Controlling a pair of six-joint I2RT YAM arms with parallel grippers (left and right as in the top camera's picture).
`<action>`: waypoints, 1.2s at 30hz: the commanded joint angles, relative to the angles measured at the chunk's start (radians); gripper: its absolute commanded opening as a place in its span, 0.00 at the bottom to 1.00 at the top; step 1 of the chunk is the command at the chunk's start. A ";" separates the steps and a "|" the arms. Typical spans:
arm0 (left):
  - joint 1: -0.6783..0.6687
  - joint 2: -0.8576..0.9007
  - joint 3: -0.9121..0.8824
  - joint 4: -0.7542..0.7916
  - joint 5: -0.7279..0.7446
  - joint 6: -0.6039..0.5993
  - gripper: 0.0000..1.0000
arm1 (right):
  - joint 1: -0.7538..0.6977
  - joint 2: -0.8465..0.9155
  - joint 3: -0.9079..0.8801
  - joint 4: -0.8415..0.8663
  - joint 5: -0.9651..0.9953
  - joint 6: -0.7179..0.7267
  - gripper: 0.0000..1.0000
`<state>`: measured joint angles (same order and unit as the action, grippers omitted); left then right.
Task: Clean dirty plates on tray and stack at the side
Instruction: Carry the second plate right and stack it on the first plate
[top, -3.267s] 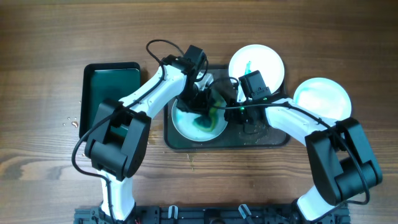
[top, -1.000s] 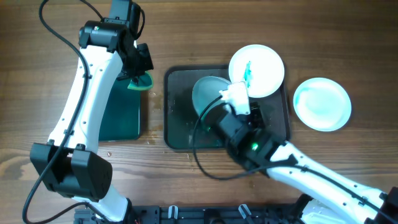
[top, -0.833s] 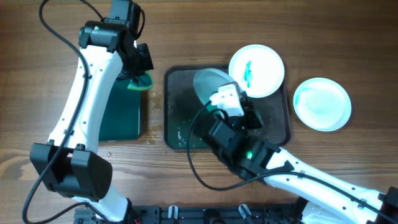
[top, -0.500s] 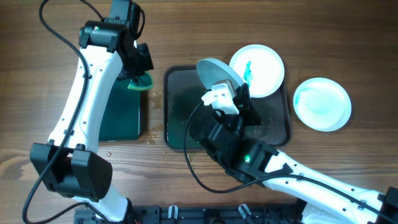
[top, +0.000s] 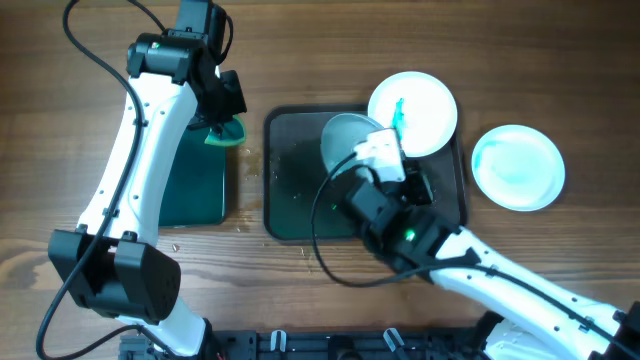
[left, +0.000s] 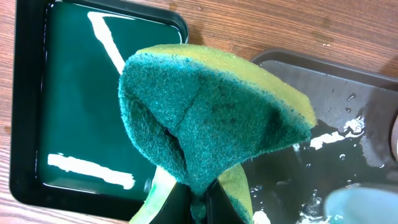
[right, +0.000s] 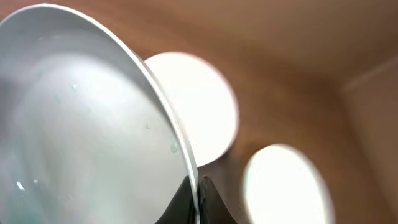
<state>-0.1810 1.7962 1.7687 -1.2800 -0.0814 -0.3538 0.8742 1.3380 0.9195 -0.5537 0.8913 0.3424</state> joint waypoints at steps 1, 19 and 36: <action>0.010 0.003 0.008 -0.002 -0.010 0.009 0.04 | -0.094 -0.013 0.014 0.002 -0.388 0.194 0.04; 0.009 0.003 0.008 -0.011 -0.010 0.009 0.04 | -0.927 -0.020 0.014 -0.102 -1.150 0.206 0.04; 0.009 0.003 0.008 -0.015 -0.010 0.009 0.04 | -1.421 -0.007 -0.119 -0.075 -0.782 0.182 0.04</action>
<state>-0.1810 1.7962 1.7687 -1.2953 -0.0814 -0.3538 -0.5430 1.3365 0.8124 -0.6674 0.0555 0.5343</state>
